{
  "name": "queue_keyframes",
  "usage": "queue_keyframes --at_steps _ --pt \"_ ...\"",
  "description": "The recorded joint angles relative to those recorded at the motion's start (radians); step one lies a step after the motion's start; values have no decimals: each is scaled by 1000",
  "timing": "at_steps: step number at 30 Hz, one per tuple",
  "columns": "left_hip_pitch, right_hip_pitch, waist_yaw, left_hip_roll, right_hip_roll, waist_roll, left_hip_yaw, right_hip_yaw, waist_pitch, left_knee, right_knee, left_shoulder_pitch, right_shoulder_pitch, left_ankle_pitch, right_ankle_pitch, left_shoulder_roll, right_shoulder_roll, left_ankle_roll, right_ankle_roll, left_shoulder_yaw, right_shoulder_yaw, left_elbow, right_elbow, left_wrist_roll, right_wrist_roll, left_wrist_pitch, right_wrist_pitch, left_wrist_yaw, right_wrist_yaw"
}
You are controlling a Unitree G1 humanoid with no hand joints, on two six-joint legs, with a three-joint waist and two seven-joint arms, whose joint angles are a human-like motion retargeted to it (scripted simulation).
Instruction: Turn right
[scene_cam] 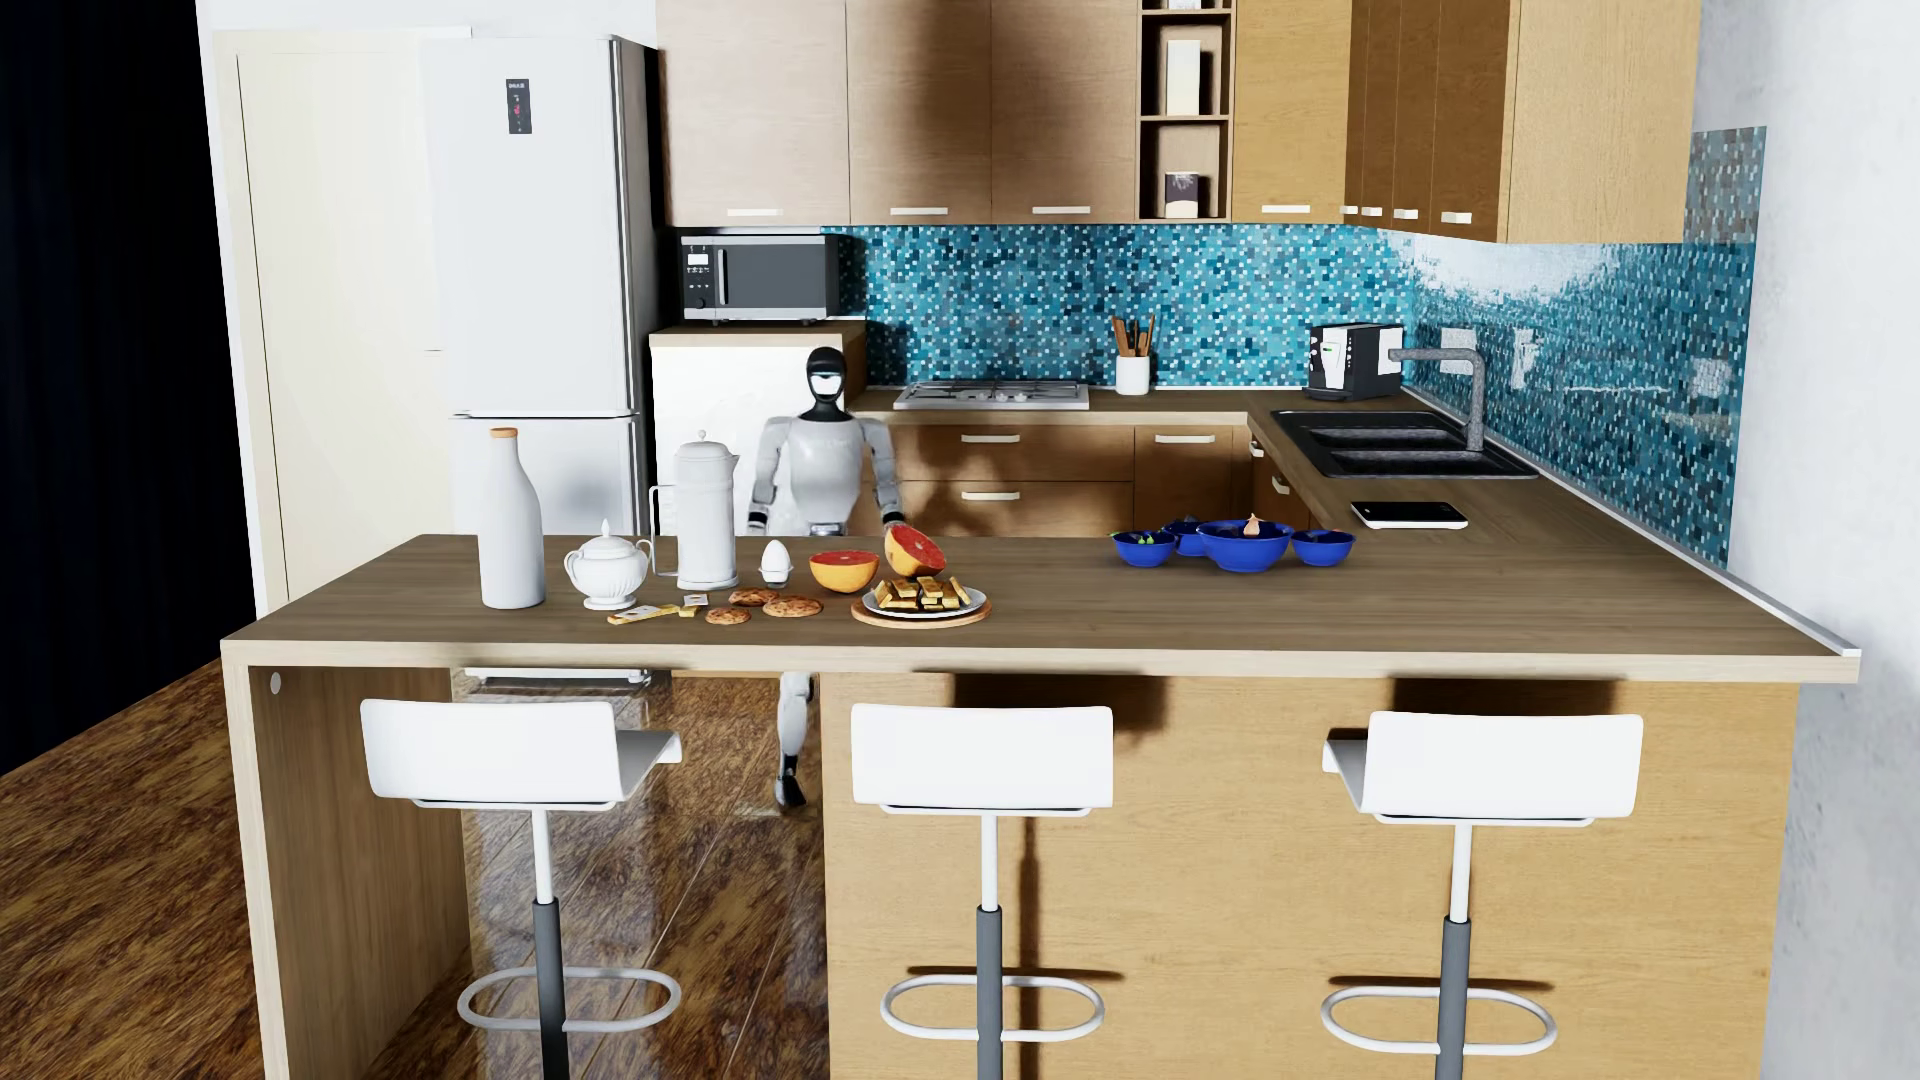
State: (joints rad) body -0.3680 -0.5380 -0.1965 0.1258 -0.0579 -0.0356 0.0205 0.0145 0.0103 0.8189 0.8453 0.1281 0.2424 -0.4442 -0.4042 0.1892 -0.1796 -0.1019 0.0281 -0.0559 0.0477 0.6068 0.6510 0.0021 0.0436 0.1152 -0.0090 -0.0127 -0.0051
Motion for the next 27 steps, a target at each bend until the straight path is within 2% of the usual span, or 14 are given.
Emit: queue_keyframes --at_steps 1,4,6,8,9,11,13,14,17,19,20,24,26,27 --pt "-9 2 14 5 14 -4 -6 11 -7 33 -27 16 -27 -15 126 -7 -2 -1 15 -28 -4 -44 8 -22 2 -28 13 24 14" --pt "3 7 -11 5 73 50 -58 50 -12 -9 -121 45 29 -11 196 -16 51 0 20 -19 -9 -38 0 -28 47 -82 18 41 49" --pt "38 -7 -78 9 45 47 -15 26 -2 -89 -101 21 55 36 46 17 61 -9 -71 -18 -16 -14 -27 -7 98 -66 -1 22 31" --pt "39 10 -45 12 -12 13 8 -17 -3 -58 68 -16 82 18 -137 5 26 -18 -150 -5 -4 -27 -18 11 67 -68 19 -1 7" --pt "28 24 -12 14 -30 4 14 -4 -2 -16 39 -24 58 -4 -41 -16 -20 -22 75 -24 -4 -17 19 10 19 -81 43 5 6" --pt "-57 10 35 4 18 35 -46 27 10 146 5 3 33 43 77 -54 -40 -12 20 -33 -28 -46 45 4 -52 -80 77 20 3" --pt "-91 9 46 -38 61 95 -55 39 6 34 -65 37 87 24 121 -16 11 31 23 12 -13 -20 6 20 -22 -88 64 -5 -19" --pt "-74 16 23 -42 65 90 -45 57 12 5 -81 60 77 35 96 14 23 32 28 14 -15 4 12 30 1 -94 55 -19 -43" --pt "-20 3 -46 -30 -12 18 33 -2 12 -68 -44 37 18 61 -32 28 46 42 -122 -11 21 -6 -24 24 38 -36 113 -21 -20" --pt "-21 14 -9 -19 -36 -15 39 -12 12 -22 -54 -10 16 28 77 -8 -7 35 84 -20 7 -33 13 4 24 -41 138 -4 37" --pt "-44 19 6 -4 -8 -13 30 -1 24 42 -76 6 -21 30 142 -16 -14 29 32 -29 -18 -49 17 -12 11 -75 146 11 52" --pt "-2 29 -37 -10 51 30 -37 45 24 -31 -149 46 28 3 170 18 47 6 18 0 17 -1 -2 -21 19 -67 22 9 11" --pt "34 14 -41 -6 26 7 4 19 31 -48 -72 10 36 3 53 28 55 17 -120 13 -12 0 -39 -11 34 -37 -4 -6 2" --pt "21 3 -31 -1 16 5 6 15 19 -20 -57 3 31 -15 50 11 32 13 -1 -2 15 3 -20 -3 20 -52 -3 -6 17"
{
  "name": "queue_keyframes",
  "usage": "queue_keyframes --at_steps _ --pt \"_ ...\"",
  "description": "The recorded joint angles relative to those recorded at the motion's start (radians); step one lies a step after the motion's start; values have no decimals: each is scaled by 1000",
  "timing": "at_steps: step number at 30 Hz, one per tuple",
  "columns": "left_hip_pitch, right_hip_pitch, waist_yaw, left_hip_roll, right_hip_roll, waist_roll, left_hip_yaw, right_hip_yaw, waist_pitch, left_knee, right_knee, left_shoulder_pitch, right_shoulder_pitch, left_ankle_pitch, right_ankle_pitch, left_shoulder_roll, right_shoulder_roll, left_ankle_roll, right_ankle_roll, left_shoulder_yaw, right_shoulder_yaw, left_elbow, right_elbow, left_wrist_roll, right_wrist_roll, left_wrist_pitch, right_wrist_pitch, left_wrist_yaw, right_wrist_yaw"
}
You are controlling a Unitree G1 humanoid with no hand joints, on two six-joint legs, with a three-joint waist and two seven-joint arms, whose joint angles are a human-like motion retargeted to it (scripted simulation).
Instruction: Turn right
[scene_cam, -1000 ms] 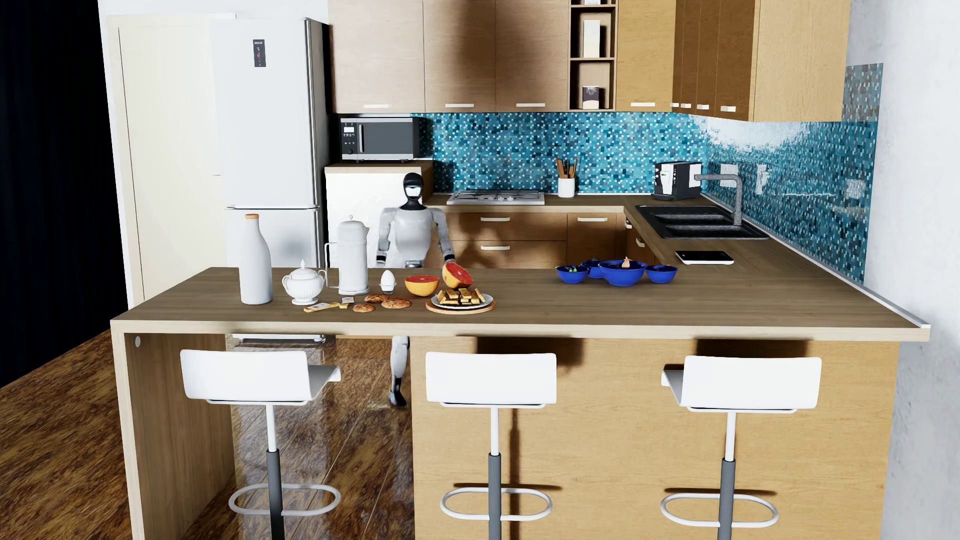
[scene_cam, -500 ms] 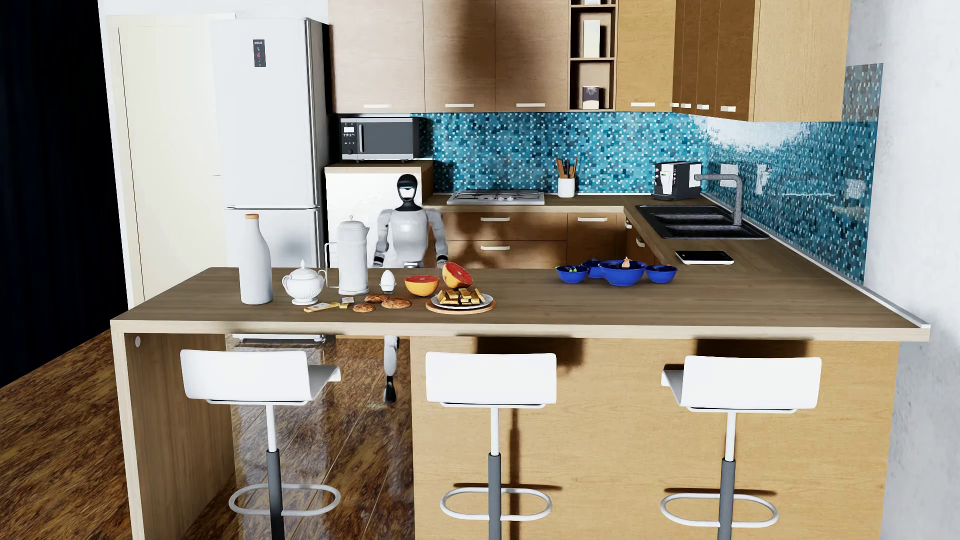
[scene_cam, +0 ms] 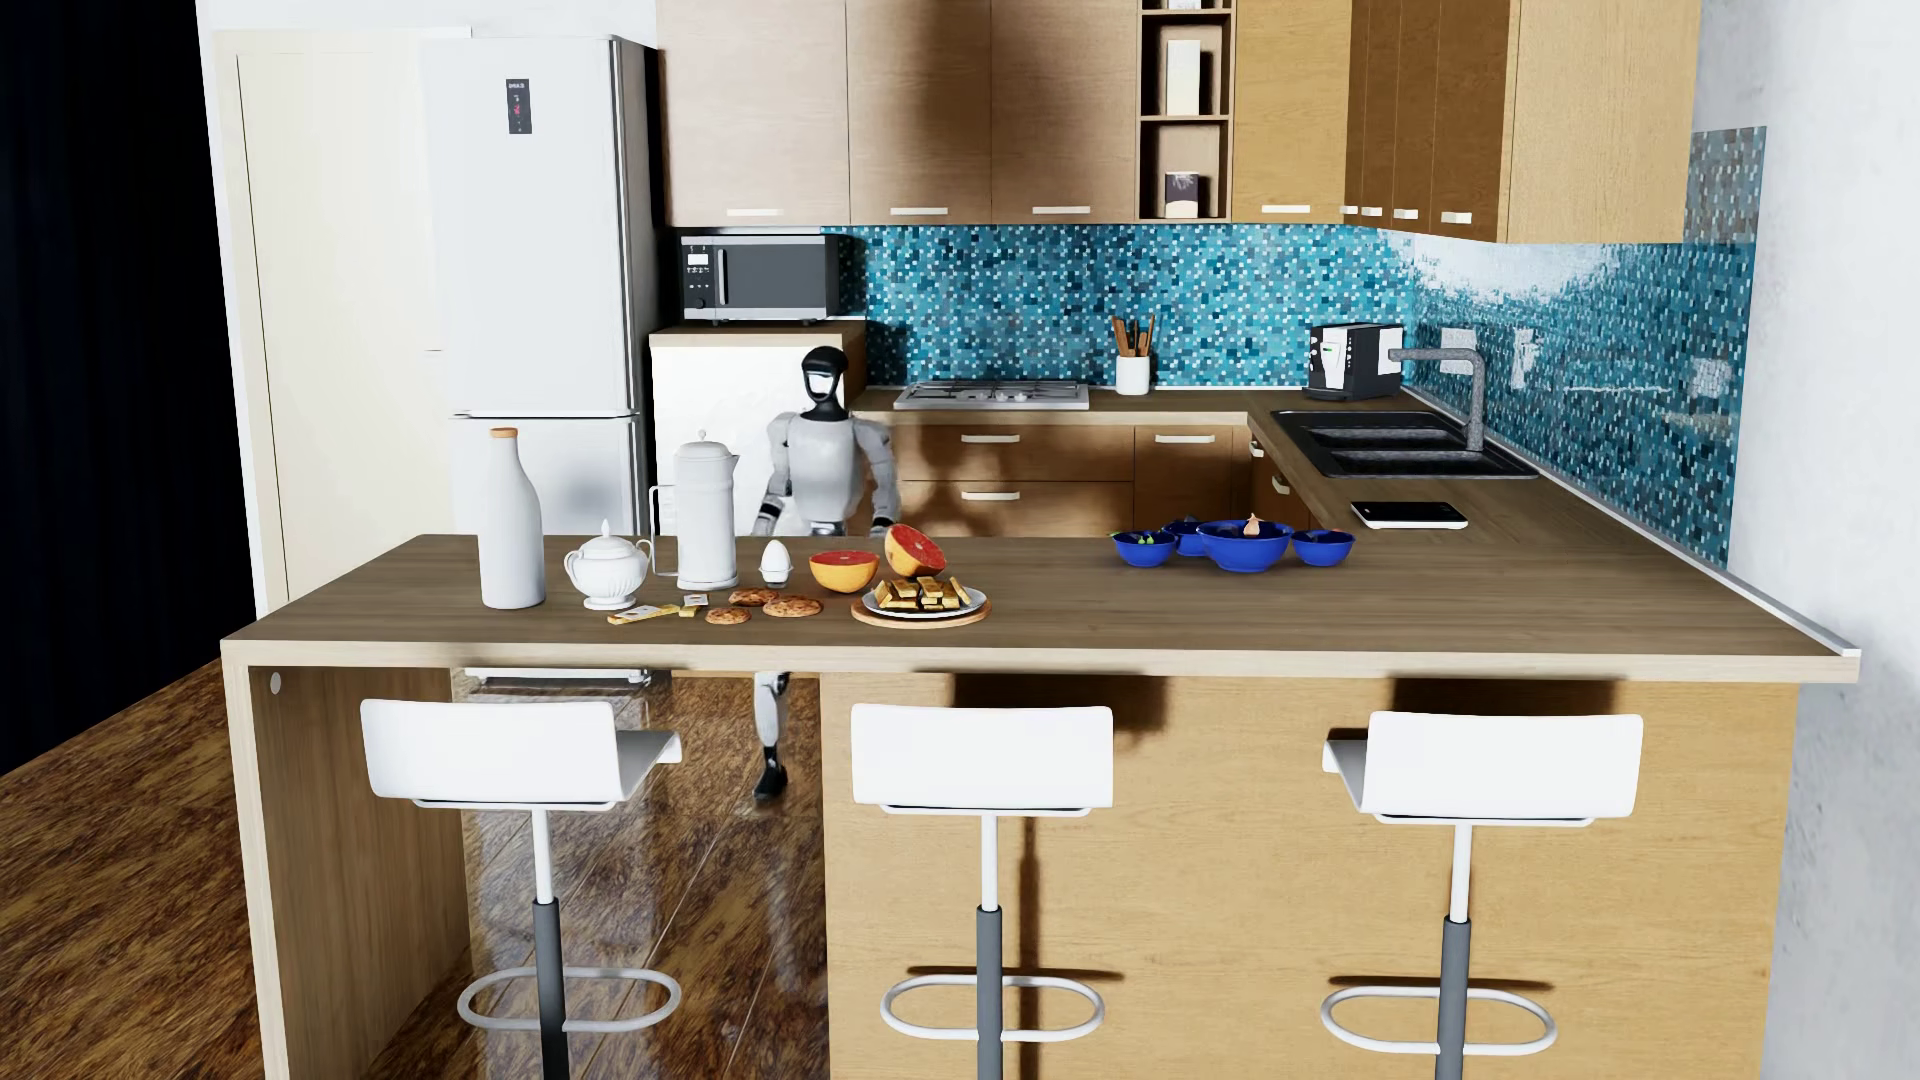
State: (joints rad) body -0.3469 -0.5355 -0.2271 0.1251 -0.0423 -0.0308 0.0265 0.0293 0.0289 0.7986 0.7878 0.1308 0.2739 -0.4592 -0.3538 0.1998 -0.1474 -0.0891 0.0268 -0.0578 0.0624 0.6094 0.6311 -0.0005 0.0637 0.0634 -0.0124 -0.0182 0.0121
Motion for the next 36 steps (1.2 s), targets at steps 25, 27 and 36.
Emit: queue_keyframes --at_steps 25,27,36 --pt "-15 121 138 -54 -27 31 -71 -19 11 -128 -168 -2 -76 151 152 -15 1 12 43 17 -16 -11 -6 -9 -72 -35 113 -61 10" --pt "-19 116 147 -57 -30 33 -71 -19 17 -126 -163 -1 -81 150 148 -27 -9 13 44 17 -15 -34 -11 -2 -65 -53 98 -29 14" --pt "-6 126 144 -41 -13 27 -61 -10 7 -143 -190 -2 -55 161 170 -29 -11 7 37 16 -16 -21 10 -14 -42 -38 133 -14 29"
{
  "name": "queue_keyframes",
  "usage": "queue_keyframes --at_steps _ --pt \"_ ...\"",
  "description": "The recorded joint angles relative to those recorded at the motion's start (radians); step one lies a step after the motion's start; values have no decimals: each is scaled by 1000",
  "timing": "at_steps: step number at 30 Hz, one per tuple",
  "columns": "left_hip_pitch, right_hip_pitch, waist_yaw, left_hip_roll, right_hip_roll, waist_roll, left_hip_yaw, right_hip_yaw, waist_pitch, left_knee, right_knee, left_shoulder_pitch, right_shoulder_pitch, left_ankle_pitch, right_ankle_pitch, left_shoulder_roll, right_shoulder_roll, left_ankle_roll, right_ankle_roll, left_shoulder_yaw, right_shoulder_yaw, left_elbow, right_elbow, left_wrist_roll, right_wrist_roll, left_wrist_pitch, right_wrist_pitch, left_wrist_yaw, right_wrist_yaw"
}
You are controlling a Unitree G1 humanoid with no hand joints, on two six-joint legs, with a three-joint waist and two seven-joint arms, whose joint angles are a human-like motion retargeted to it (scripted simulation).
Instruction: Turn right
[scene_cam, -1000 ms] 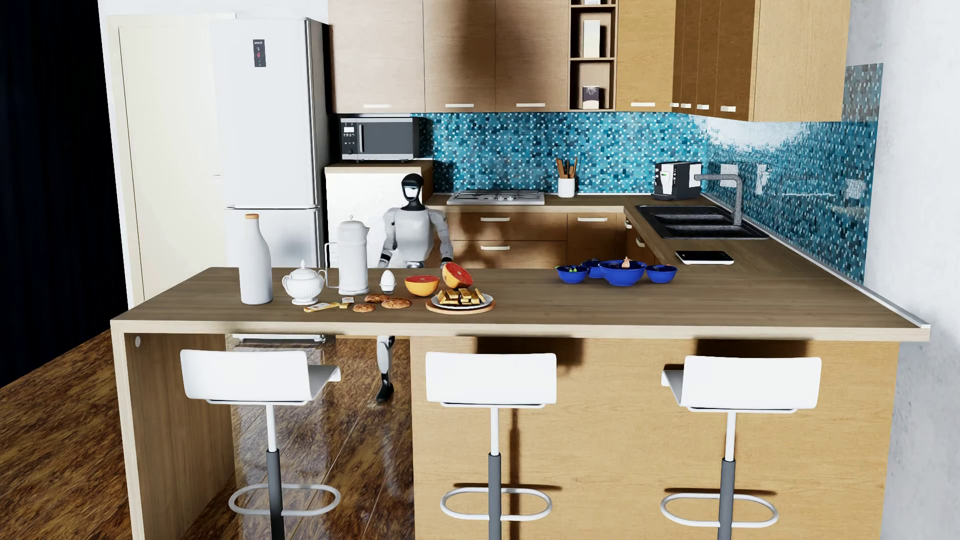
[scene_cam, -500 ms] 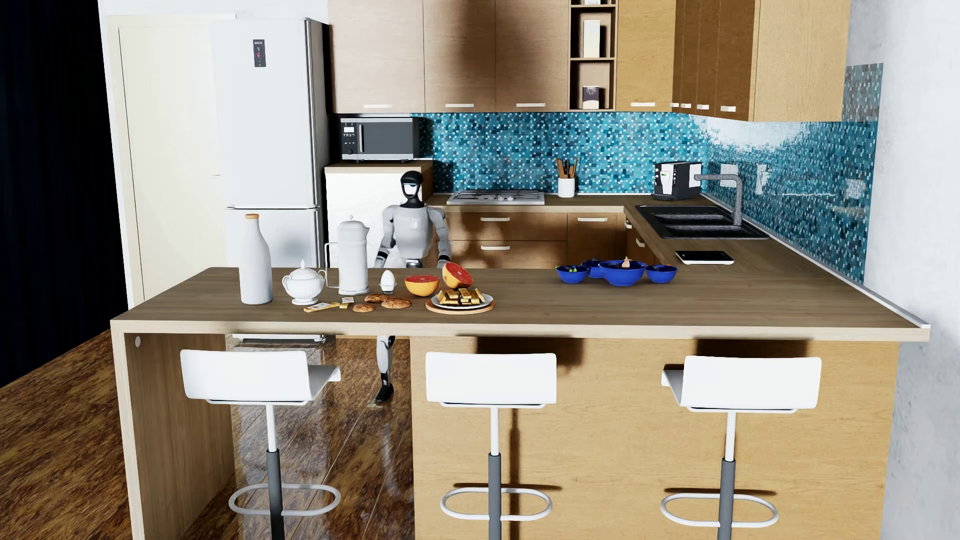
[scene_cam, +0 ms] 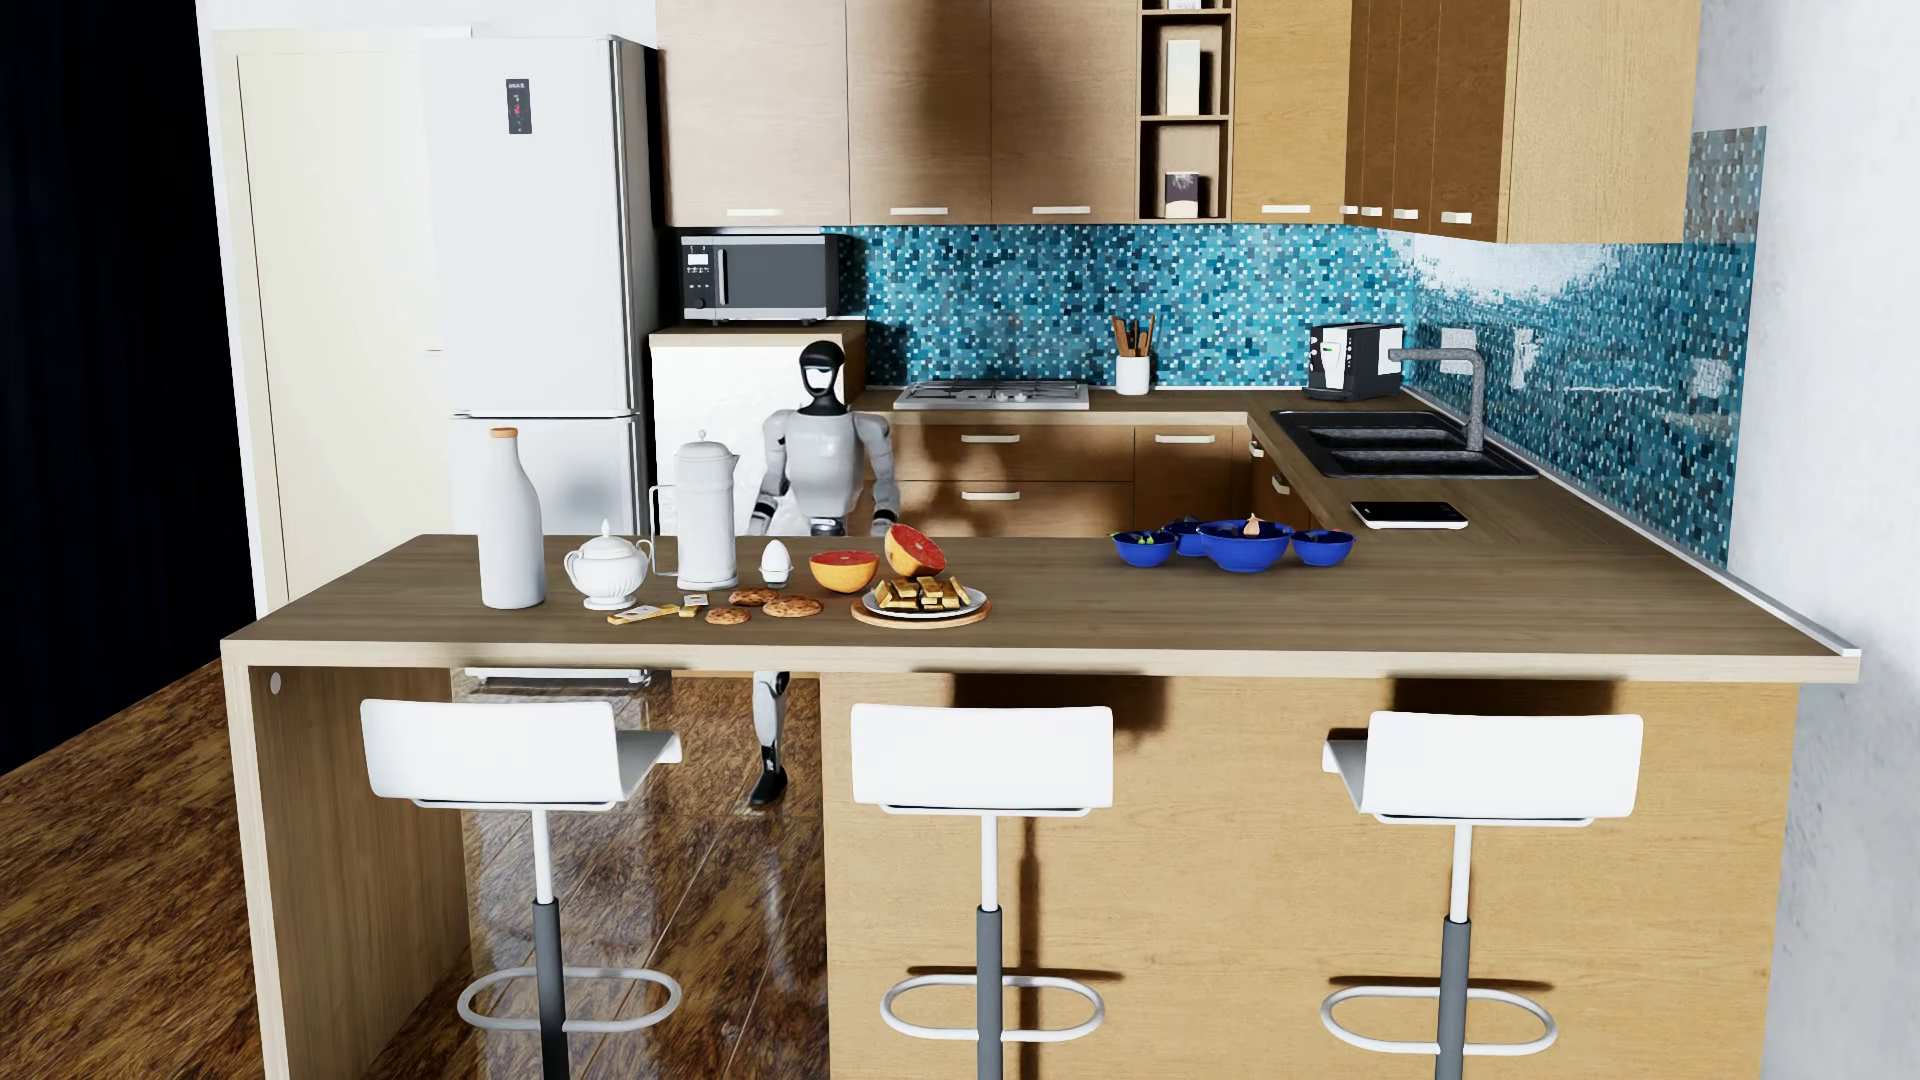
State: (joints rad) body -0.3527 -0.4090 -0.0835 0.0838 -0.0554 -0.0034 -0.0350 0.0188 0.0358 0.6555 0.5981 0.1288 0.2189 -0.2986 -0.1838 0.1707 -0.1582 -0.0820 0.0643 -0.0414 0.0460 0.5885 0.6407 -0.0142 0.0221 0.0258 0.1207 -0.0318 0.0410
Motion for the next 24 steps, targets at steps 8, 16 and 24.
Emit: queue_keyframes --at_steps 8,16,24 --pt "-4 -7 -15 4 6 6 12 12 -17 -6 -13 4 -2 7 1 43 -5 5 0 22 -13 7 -9 67 -23 17 -13 -57 -25" --pt "-5 -4 -7 -8 -7 12 14 15 12 41 17 28 -1 -29 -9 31 35 18 17 4 4 6 -7 32 -11 -3 -1 -29 19" --pt "-14 13 9 -2 -1 -11 6 8 -18 53 -19 32 -25 -32 12 14 3 25 25 5 3 7 1 24 2 -1 -15 -1 -34"
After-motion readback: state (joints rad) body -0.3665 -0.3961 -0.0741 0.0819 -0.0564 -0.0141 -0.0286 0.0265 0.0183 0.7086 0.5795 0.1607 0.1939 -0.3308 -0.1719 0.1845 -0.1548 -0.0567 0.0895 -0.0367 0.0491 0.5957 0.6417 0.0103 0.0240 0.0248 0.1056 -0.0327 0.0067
